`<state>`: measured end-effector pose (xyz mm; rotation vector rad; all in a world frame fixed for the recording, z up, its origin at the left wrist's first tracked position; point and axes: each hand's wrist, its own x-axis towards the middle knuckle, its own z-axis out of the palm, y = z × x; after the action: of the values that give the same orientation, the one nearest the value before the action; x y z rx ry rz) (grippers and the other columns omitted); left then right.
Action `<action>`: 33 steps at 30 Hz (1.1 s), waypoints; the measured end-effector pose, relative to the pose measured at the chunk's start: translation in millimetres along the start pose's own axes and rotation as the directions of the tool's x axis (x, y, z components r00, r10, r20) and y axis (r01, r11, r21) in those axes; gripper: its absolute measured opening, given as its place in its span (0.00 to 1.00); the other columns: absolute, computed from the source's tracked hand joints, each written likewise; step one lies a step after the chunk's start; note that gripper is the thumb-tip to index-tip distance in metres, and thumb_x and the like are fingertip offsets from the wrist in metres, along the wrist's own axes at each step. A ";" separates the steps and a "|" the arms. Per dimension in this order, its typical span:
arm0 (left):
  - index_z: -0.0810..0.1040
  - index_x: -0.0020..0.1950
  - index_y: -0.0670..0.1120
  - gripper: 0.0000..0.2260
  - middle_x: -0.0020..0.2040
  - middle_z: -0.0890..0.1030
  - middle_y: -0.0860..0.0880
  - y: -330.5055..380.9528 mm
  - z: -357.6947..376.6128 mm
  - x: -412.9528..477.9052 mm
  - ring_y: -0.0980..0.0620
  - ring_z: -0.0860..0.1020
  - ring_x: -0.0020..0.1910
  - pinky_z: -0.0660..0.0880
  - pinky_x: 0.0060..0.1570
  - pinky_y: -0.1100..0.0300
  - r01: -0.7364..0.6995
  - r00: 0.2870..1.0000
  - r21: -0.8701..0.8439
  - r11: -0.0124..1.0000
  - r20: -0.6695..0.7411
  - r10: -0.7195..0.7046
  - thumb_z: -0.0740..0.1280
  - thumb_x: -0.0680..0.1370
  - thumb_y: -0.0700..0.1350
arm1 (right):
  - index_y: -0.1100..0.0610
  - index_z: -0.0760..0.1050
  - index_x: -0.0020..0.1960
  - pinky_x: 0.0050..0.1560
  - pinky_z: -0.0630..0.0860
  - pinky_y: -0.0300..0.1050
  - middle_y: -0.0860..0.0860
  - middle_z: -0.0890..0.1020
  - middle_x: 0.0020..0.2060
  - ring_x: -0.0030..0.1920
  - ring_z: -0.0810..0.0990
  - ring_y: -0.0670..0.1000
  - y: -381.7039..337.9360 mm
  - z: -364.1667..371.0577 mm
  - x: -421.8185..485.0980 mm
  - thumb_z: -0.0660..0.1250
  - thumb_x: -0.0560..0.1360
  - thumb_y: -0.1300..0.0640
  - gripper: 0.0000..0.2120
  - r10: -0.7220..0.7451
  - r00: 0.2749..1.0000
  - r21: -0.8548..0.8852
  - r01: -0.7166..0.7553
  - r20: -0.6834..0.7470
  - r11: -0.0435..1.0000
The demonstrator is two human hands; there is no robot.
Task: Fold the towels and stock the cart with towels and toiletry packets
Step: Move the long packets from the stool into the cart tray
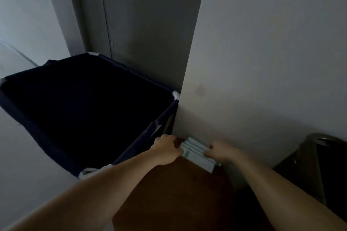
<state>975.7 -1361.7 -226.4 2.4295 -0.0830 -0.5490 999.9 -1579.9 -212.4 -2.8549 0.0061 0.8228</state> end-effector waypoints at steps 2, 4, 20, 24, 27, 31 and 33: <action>0.61 0.79 0.49 0.30 0.77 0.62 0.46 -6.2 9.8 18.5 0.43 0.63 0.74 0.67 0.70 0.47 0.019 0.999 0.017 1.000 0.048 -0.020 0.62 0.80 0.58 | 0.57 0.76 0.54 0.47 0.72 0.45 0.55 0.78 0.49 0.48 0.78 0.53 9.3 16.2 19.4 0.67 0.77 0.42 0.18 0.058 0.998 0.028 -0.058 0.025 0.998; 0.62 0.78 0.49 0.29 0.76 0.63 0.46 -10.2 20.3 37.7 0.43 0.63 0.74 0.67 0.70 0.48 0.035 0.996 0.031 0.999 0.084 -0.037 0.62 0.79 0.59 | 0.56 0.75 0.56 0.51 0.75 0.45 0.54 0.80 0.52 0.52 0.80 0.54 18.9 28.4 41.6 0.68 0.75 0.42 0.18 0.097 0.994 0.058 -0.100 0.059 0.993; 0.75 0.68 0.47 0.17 0.64 0.78 0.46 -44.0 115.4 205.3 0.51 0.77 0.55 0.73 0.48 0.63 0.269 0.947 -0.105 0.957 0.210 -0.243 0.64 0.81 0.51 | 0.58 0.68 0.71 0.65 0.73 0.50 0.58 0.72 0.68 0.68 0.72 0.60 97.0 123.9 222.6 0.64 0.79 0.49 0.24 0.116 0.988 0.120 -0.128 0.102 0.984; 0.75 0.69 0.43 0.16 0.64 0.78 0.43 -63.2 157.3 231.7 0.45 0.77 0.62 0.72 0.54 0.62 0.366 0.925 -0.232 0.901 0.193 -0.327 0.65 0.81 0.45 | 0.58 0.67 0.71 0.65 0.71 0.55 0.58 0.69 0.68 0.67 0.69 0.59 102.8 155.5 253.4 0.63 0.80 0.51 0.22 0.069 0.997 0.078 -0.071 0.027 0.994; 0.76 0.67 0.40 0.16 0.64 0.79 0.40 -75.9 189.4 246.3 0.43 0.77 0.63 0.72 0.63 0.57 0.415 0.908 -0.308 0.856 0.209 -0.364 0.67 0.80 0.41 | 0.57 0.66 0.70 0.63 0.72 0.54 0.57 0.69 0.67 0.66 0.69 0.59 105.0 176.4 266.3 0.64 0.79 0.50 0.22 0.058 0.997 -0.018 -0.060 -0.056 0.998; 0.78 0.61 0.36 0.13 0.58 0.81 0.35 -89.8 219.4 256.6 0.39 0.79 0.59 0.75 0.61 0.46 0.495 0.869 -0.414 0.764 0.231 -0.438 0.70 0.77 0.38 | 0.55 0.64 0.71 0.63 0.68 0.54 0.56 0.69 0.67 0.66 0.69 0.57 106.8 199.9 274.9 0.67 0.77 0.47 0.26 0.054 0.995 -0.103 -0.063 -0.084 0.993; 0.79 0.58 0.36 0.12 0.56 0.82 0.36 -97.4 229.4 256.7 0.40 0.80 0.57 0.75 0.60 0.47 0.501 0.865 -0.432 0.750 0.248 -0.436 0.70 0.77 0.39 | 0.54 0.64 0.70 0.63 0.66 0.53 0.55 0.69 0.66 0.65 0.70 0.57 106.6 209.7 275.4 0.68 0.76 0.44 0.28 0.074 0.995 -0.060 -0.078 -0.063 0.995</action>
<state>1109.0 -1465.6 -541.7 1.9006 0.5712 -0.8401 1117.2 -1638.7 -550.0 -2.9542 0.0987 0.7624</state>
